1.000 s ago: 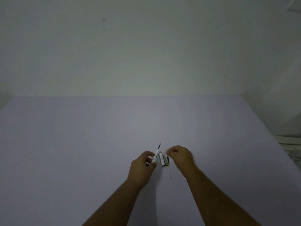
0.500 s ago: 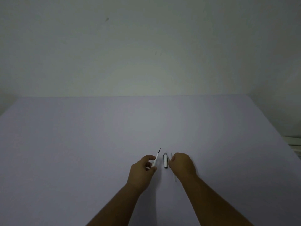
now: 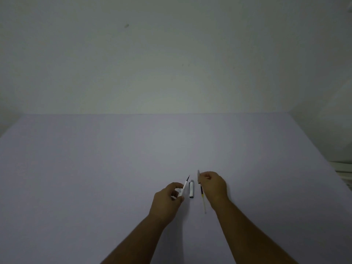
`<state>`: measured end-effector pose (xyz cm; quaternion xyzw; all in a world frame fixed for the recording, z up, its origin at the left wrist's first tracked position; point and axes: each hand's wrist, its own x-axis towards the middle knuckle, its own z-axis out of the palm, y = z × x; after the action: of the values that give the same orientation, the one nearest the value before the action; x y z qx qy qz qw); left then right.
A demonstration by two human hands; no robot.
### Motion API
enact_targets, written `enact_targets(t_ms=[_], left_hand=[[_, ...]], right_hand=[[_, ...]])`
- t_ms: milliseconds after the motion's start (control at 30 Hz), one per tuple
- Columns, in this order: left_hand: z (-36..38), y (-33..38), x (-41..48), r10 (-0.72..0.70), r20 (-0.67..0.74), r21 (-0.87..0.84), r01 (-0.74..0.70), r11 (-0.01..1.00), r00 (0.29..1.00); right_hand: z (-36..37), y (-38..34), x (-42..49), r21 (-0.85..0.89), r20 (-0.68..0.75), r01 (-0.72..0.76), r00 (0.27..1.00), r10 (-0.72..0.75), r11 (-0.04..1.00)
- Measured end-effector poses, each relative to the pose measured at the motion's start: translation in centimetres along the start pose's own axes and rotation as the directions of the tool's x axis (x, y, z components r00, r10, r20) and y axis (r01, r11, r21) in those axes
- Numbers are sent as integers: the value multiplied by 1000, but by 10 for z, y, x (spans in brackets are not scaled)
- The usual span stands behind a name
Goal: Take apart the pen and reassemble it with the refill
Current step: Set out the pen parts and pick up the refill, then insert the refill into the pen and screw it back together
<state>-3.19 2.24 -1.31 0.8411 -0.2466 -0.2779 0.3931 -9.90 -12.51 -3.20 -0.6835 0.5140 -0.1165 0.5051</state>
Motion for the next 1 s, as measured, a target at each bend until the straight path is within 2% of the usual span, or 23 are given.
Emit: enact_targets(t_ms=[133,233,667,833,1000], left_hand=[[1,4,-1,8,2,26,-8,1000,1000],[2,8,-3,6,6,36,-6,999,1000],[0,21,-11,38,-11,48,-37,998,999],[-1,22,-12,-3,-48,39,5,999,999],[-2,23,-15,-67,-27,-33,66,997,997]], right_hand=[[-5,-16,-5,318,64,-51,997,32,947],[-8,-24,-8,403,80,-67,996,38,913],[-11,-22,-24,335,193,-45,981,-22,941],[-12,-22,-32,368,257,-54,965,-45,928],[-17,-23,-34,291,265,2,961,-83,957]])
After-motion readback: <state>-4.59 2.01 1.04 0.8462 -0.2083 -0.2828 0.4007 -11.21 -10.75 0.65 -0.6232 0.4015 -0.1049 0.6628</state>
